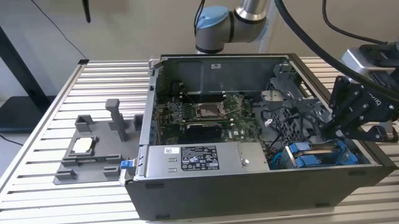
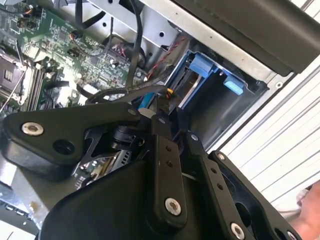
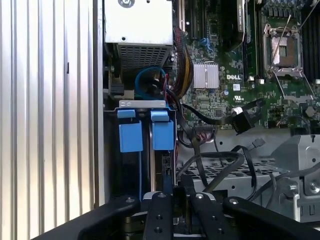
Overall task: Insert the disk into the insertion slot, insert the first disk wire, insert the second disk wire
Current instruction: 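Insert the first disk wire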
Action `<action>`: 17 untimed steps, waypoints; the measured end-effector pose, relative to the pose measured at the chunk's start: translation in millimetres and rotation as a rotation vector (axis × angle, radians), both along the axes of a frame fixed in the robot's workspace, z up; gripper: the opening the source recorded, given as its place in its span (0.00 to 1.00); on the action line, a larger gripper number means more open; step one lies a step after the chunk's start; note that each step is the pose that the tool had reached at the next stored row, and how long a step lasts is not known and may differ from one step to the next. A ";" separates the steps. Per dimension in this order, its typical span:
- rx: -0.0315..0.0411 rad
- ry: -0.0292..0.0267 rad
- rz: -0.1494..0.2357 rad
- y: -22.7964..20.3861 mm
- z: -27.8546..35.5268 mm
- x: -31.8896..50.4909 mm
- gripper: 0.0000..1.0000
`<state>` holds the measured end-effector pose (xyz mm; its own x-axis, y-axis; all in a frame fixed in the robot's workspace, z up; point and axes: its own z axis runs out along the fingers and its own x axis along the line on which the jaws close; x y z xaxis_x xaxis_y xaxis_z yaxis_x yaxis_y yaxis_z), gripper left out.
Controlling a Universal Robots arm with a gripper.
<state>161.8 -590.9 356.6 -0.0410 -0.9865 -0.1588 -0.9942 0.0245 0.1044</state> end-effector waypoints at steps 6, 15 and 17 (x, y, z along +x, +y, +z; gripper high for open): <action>0.0019 0.0299 -0.002 0.0 -3.8 6.2 0.19; 0.0038 0.0808 -0.006 0.0 -9.1 11.7 0.19; 0.0039 0.0880 -0.007 0.0 -10.8 13.5 0.19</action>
<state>175.4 -590.9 345.8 -0.0622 -0.9855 -0.1582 -0.9810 0.0311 0.1915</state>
